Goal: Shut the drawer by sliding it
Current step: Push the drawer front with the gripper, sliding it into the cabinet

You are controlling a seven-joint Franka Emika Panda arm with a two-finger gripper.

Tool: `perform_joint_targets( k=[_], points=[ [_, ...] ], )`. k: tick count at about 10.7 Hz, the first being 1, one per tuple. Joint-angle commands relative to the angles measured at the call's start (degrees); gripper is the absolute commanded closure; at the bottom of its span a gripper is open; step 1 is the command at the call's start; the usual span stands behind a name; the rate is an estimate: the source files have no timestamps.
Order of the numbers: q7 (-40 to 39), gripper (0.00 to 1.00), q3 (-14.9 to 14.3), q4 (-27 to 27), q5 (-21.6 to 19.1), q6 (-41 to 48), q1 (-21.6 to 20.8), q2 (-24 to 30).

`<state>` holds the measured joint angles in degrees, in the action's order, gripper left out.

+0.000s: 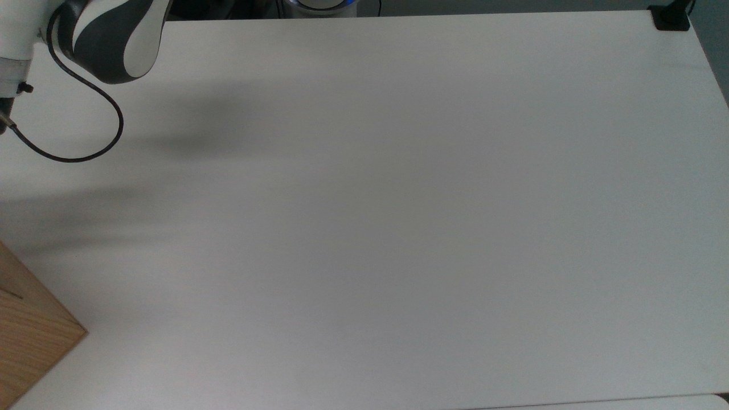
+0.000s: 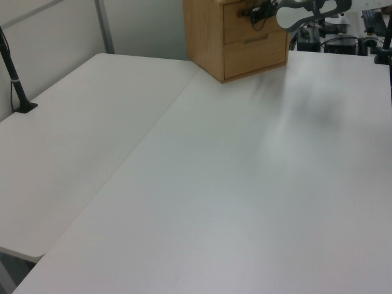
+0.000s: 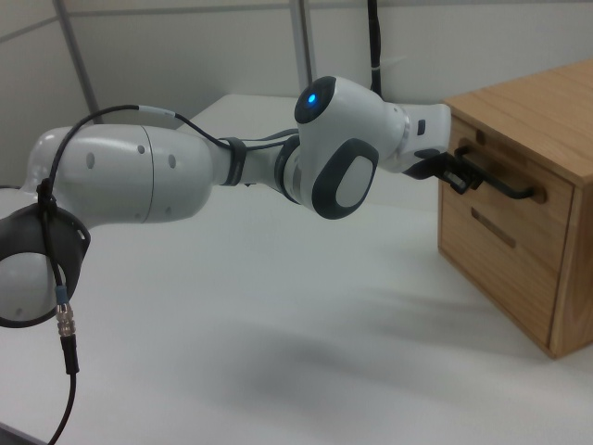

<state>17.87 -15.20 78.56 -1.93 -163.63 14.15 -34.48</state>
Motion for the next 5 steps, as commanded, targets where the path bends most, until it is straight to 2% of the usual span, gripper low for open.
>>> perform_joint_targets(
  k=[1, 3, 5],
  points=[
    [0.06, 0.85, -0.36, 1.48, -0.80, -1.08, 0.00, 3.78],
    [-1.34, 0.77, 0.25, 5.88, -0.88, 7.48, -0.26, 10.45],
    [-10.26, 0.68, 1.74, 7.13, -1.32, 26.85, -0.44, 17.22]
  ],
)
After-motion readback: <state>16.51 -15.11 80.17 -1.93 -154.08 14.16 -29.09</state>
